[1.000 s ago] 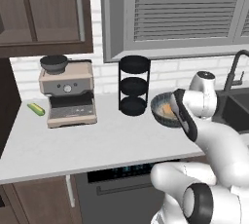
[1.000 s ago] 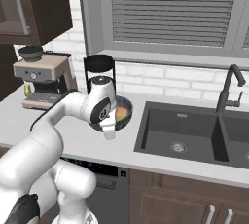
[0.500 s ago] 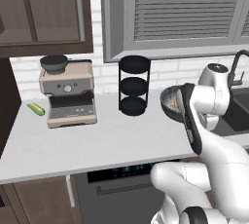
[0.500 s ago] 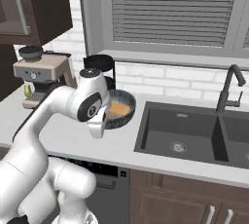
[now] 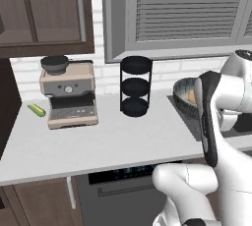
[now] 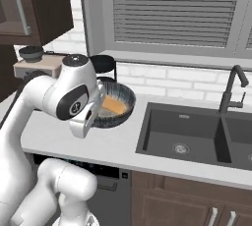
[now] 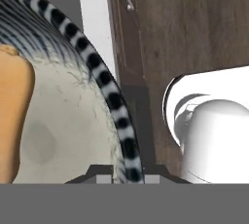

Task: Pick the squash from the sink and place it in the bowl. Then pick the bowl and place it in the microwave. Then close the microwave door and press the start button.

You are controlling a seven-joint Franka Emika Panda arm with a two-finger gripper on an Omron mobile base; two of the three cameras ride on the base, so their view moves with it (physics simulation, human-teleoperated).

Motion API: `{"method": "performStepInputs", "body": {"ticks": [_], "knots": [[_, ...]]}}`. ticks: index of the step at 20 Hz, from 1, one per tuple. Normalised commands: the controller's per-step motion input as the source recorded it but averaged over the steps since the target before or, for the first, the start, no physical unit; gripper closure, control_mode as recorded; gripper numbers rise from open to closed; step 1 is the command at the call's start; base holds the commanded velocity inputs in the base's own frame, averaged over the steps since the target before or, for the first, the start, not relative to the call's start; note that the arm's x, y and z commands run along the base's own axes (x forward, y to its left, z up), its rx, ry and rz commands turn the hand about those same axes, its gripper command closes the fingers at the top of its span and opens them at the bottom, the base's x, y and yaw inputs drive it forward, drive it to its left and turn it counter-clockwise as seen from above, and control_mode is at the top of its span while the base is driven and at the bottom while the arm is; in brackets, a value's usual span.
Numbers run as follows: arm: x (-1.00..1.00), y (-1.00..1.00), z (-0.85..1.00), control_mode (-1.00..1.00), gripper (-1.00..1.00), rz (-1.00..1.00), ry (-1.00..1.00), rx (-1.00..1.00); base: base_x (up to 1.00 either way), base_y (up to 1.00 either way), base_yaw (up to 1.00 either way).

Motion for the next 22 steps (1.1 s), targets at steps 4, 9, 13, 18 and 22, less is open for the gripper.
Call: {"method": "performStepInputs", "body": {"ticks": [4, 9, 13, 18, 22], "knots": [[-0.62, 0.09, 0.57, -1.0, 1.0, -0.07, 0.0, 0.08, 0.0, 0.0, 0.0], [-0.67, 0.13, 0.43, -1.0, 1.0, -0.06, 0.0, 0.06, 0.0, 0.0, 0.0], [0.0, 0.0, 0.0, 1.0, 1.0, 0.0, 0.0, 0.0, -0.66, 0.03, -0.06], [0.0, 0.0, 0.0, 1.0, 1.0, 0.0, 0.0, 0.0, -0.64, -0.35, -0.02], [0.0, 0.0, 0.0, 1.0, 1.0, 0.0, 0.0, 0.0, -0.28, -0.51, -0.27]]}}
